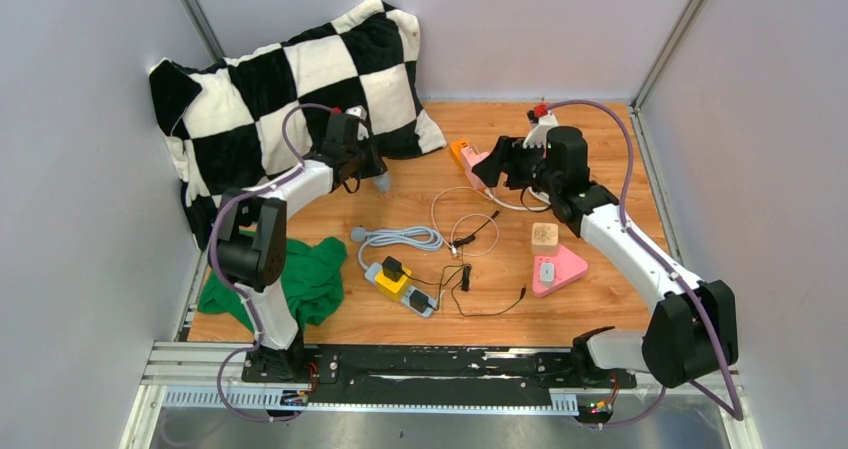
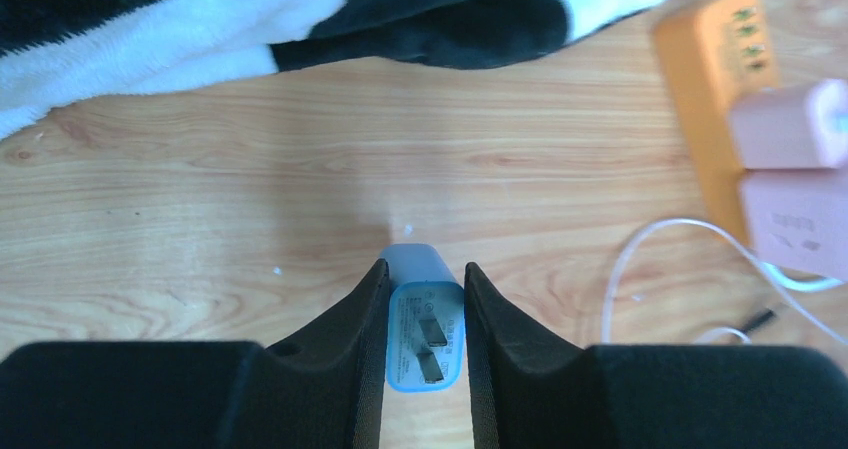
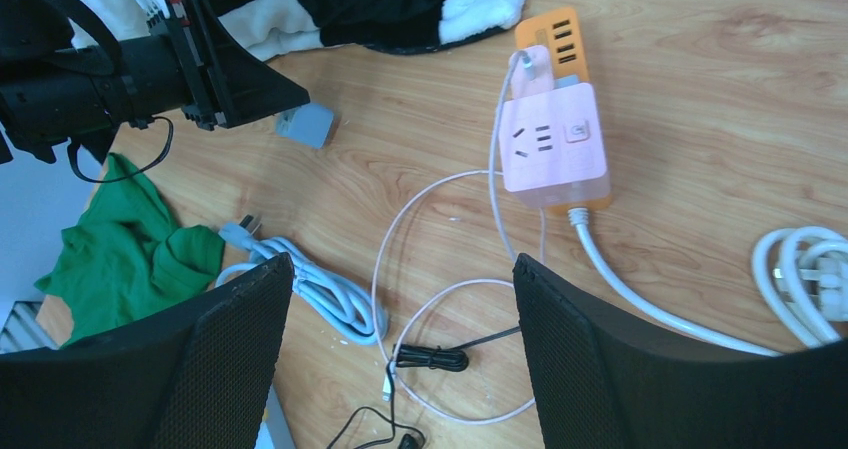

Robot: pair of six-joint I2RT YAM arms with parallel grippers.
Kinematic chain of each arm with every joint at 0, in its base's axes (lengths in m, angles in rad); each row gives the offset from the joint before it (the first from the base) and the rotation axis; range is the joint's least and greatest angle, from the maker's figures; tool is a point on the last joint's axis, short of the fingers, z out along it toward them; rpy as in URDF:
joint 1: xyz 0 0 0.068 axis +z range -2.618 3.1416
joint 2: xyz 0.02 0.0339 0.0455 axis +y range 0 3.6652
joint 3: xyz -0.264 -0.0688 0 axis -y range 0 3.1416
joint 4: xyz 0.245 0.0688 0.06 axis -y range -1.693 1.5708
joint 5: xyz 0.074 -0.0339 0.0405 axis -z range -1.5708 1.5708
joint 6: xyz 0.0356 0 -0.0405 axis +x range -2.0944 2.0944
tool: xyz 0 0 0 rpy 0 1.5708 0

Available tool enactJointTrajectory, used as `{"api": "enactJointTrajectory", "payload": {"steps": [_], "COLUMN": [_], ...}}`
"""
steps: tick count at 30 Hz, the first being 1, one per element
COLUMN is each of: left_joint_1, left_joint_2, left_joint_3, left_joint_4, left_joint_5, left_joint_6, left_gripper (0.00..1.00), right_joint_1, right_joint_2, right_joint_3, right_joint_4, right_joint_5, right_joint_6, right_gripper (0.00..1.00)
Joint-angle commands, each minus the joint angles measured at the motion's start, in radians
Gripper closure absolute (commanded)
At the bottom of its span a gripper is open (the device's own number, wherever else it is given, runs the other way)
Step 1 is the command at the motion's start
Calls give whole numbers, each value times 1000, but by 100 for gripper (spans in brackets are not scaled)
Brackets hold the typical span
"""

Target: Insert the plug

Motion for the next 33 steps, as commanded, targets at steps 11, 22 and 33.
{"api": "enactJointTrajectory", "payload": {"steps": [11,22,33], "left_joint_1": [6,4,-14], "left_joint_2": [-343,-469,-522], "left_joint_3": [-105,-180,-236], "left_joint_4": [212,401,535], "left_joint_5": [400,533,570], "left_joint_6": [-357,-670,-848], "left_gripper": [99,99,99], "right_joint_1": [40,111,182], "right_joint_2": [86,184,271], "right_joint_3": [-152,-122,-51], "right_joint_4": [623,961,1086], "right_joint_5": [-275,-339,-334], "right_joint_6": [449,757,909], "right_gripper": [23,24,23]}}
